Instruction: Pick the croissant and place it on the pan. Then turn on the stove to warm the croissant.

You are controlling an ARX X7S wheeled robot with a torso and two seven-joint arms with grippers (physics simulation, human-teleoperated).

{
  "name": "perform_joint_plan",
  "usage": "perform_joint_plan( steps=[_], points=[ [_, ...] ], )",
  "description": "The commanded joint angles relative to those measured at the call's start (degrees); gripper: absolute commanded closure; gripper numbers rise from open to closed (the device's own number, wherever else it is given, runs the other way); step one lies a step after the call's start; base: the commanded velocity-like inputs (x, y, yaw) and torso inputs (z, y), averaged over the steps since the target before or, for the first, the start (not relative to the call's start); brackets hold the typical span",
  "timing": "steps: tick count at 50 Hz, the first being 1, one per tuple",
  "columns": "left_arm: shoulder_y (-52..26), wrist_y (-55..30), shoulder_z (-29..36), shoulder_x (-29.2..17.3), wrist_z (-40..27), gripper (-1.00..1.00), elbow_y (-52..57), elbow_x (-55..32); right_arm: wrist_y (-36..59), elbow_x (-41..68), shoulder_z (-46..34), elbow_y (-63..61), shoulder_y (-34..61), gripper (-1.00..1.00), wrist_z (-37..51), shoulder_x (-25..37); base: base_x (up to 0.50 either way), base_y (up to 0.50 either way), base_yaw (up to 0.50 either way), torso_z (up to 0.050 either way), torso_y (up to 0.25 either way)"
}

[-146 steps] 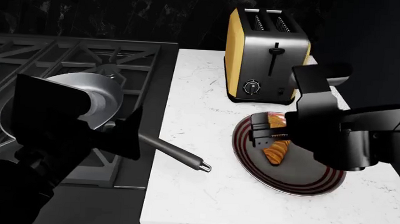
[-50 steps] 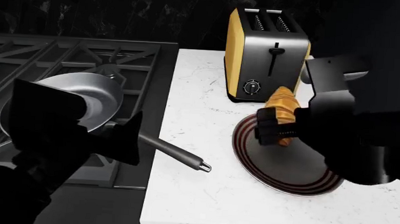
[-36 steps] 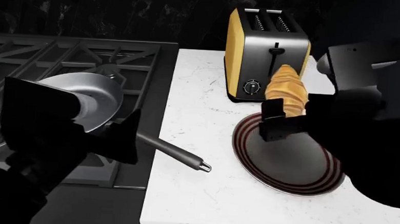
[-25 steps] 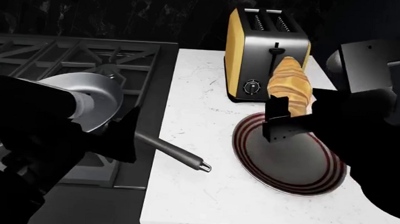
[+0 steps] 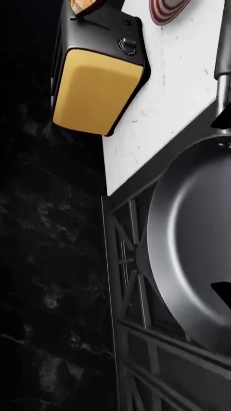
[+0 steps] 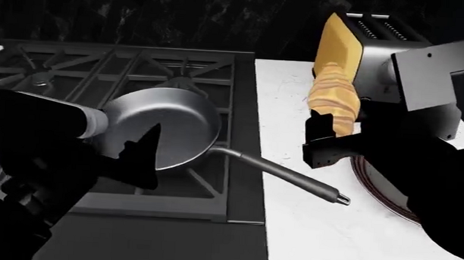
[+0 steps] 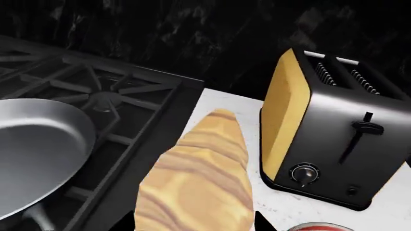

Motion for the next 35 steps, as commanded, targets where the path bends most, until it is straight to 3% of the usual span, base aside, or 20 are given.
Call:
perform_joint_plan(
  steps=[1, 29, 35],
  points=[
    [-0.15, 0.25, 0.54, -0.05, -0.14, -1.00, -0.14, -0.07, 0.84, -1.26, 0.18, -0.01, 0.53, 1.00, -1.10, -0.15, 0.00, 0.50, 0.00, 0.000, 0.000],
    [0.91, 1.51, 0.90, -0.48, 0.94, -1.00, -0.06, 0.63, 0.94, -1.71, -0.58, 0.89, 0.64, 1.00, -1.94, -0.97, 0.00, 0.50, 0.00, 0.000, 0.000],
    [1.16, 1.80, 1.06, -0.52, 1.27, -1.00, -0.16, 1.10, 1.11, -1.91, -0.87, 1.74, 1.01, 1.00, -2.46, -1.58, 0.00, 0.02, 0.00, 0.000, 0.000]
  ],
)
